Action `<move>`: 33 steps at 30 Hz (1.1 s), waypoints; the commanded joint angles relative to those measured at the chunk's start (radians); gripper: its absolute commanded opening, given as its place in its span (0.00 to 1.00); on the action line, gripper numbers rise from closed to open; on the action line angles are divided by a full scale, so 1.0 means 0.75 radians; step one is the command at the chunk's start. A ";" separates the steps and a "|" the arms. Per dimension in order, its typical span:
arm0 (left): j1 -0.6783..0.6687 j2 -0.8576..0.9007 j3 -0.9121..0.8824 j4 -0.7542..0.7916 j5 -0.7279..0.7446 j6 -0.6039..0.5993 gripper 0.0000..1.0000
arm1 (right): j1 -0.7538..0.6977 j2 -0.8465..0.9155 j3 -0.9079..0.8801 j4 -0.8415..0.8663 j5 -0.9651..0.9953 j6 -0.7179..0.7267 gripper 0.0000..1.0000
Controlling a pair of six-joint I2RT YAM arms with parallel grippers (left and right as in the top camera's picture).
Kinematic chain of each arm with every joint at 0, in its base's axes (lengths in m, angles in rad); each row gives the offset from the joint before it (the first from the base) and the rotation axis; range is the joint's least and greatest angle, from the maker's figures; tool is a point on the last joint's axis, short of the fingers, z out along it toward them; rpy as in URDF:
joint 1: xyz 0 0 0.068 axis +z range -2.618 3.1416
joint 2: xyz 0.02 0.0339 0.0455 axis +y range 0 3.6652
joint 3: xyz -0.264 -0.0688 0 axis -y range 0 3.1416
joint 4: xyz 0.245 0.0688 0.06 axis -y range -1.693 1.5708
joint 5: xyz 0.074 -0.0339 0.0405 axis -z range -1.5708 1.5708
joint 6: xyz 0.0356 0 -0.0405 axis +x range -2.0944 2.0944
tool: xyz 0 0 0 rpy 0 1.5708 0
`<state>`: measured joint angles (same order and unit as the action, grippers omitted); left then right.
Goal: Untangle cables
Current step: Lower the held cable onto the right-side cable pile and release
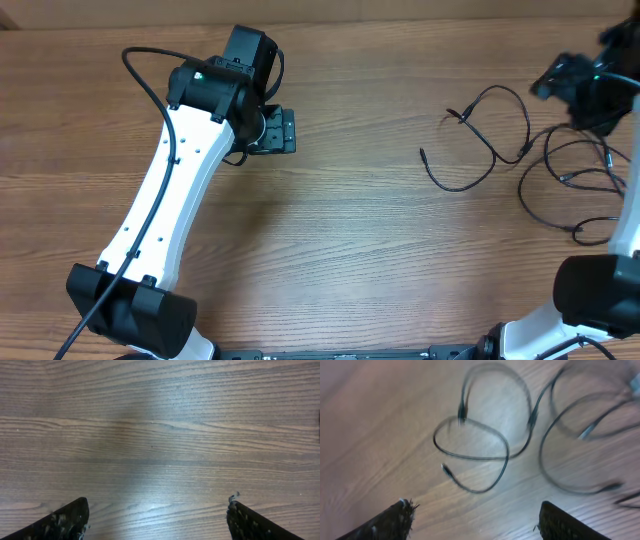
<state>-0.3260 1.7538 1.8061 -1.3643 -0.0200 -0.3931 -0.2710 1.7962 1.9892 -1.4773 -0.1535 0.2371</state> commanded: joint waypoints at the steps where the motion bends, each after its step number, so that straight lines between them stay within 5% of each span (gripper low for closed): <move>1: 0.000 -0.017 0.004 0.003 -0.017 -0.024 0.88 | 0.037 0.002 -0.191 0.063 -0.047 0.278 0.80; 6: 0.000 -0.017 0.004 0.003 -0.017 -0.024 0.88 | 0.078 0.002 -0.461 0.248 -0.078 0.786 1.00; 15: 0.000 -0.017 0.004 -0.013 -0.015 -0.024 0.88 | 0.135 0.002 -0.808 0.781 -0.140 1.223 1.00; 22: 0.000 -0.017 0.004 -0.030 -0.015 -0.025 0.87 | 0.151 0.002 -0.971 0.957 -0.052 1.421 0.95; 29: 0.000 -0.017 0.004 -0.040 -0.007 -0.025 0.87 | 0.153 0.002 -1.030 1.053 0.021 1.465 0.71; 30: 0.000 -0.017 0.004 -0.042 -0.007 -0.025 0.87 | 0.153 0.002 -1.030 1.056 0.028 1.463 0.63; 31: 0.000 -0.017 0.004 -0.044 -0.007 -0.025 0.87 | 0.153 0.002 -1.030 1.056 0.031 1.463 0.40; 33: 0.000 -0.017 0.004 -0.046 -0.007 -0.025 0.87 | 0.153 0.002 -1.030 1.056 0.031 1.454 0.21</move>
<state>-0.3260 1.7538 1.8061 -1.3956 -0.0196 -0.3931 -0.1619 1.8042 1.2209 -0.6899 -0.1581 1.3174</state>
